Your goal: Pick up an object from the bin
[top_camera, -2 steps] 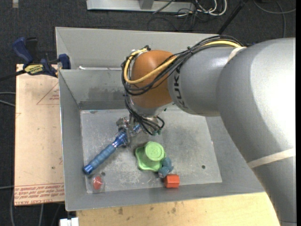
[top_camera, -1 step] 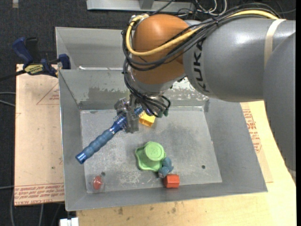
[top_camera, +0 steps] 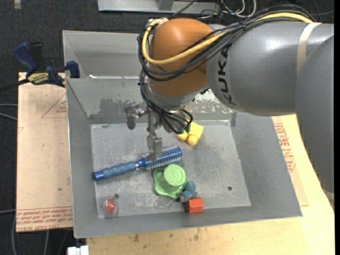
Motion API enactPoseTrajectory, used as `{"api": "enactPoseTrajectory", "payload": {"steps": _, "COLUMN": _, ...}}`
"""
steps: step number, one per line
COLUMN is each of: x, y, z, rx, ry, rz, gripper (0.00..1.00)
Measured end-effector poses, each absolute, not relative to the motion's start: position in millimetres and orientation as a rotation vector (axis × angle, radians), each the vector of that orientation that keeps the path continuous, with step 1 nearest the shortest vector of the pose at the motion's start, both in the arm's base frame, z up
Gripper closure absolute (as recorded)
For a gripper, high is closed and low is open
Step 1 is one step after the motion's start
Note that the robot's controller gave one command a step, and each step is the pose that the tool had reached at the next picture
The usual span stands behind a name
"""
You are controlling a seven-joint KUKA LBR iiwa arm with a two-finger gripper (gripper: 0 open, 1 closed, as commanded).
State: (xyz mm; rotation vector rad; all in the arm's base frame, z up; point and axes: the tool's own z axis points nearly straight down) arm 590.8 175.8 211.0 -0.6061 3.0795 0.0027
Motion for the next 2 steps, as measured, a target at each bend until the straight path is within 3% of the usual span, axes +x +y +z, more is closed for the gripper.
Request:
{"api": "enactPoseTrajectory", "payload": {"steps": 1, "x": 530.1, "y": 197, "z": 146, "rx": -0.313, "ry": 3.131, "rz": 0.002, "gripper": 0.00}}
{"api": "enactPoseTrajectory", "payload": {"steps": 2, "x": 573.7, "y": 192, "z": 66, "rx": -0.453, "ry": 3.111, "rz": 0.000, "gripper": 0.00}}
